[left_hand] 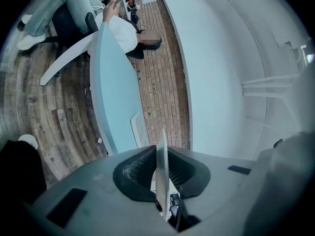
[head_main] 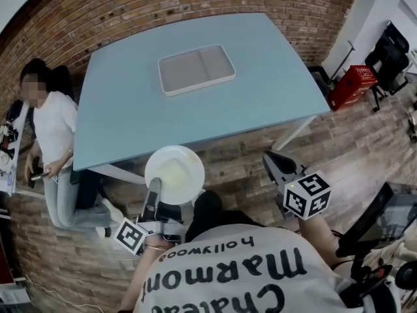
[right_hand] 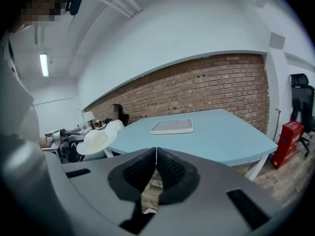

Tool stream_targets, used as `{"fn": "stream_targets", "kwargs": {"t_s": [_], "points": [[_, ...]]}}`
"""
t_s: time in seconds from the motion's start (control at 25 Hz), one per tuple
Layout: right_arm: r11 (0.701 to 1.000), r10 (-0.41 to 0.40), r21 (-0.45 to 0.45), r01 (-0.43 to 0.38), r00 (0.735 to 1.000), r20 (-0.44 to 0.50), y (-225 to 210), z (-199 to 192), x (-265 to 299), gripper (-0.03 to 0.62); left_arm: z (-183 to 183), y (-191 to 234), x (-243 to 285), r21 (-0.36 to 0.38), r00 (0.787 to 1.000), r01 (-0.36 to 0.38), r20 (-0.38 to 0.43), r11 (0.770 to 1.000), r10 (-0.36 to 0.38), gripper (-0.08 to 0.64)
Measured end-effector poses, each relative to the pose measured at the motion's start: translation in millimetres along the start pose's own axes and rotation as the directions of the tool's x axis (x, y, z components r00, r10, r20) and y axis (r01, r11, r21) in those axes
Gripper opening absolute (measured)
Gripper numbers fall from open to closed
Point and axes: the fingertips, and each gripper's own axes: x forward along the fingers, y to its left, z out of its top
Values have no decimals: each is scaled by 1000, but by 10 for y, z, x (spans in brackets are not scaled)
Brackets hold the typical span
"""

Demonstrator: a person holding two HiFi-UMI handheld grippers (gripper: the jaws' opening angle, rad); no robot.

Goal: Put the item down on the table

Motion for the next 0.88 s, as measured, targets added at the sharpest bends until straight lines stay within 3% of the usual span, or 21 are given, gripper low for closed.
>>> {"fn": "stream_targets", "kwargs": {"t_s": [0.44, 0.88], "points": [[999, -49, 13, 50, 999, -14, -240, 160, 346, 11, 161, 230, 547, -49, 999, -24, -29, 999, 22, 26], [995, -94, 30, 94, 996, -12, -437, 593, 1092, 11, 646, 303, 1488, -51, 997, -13, -79, 999, 9, 26]]}}
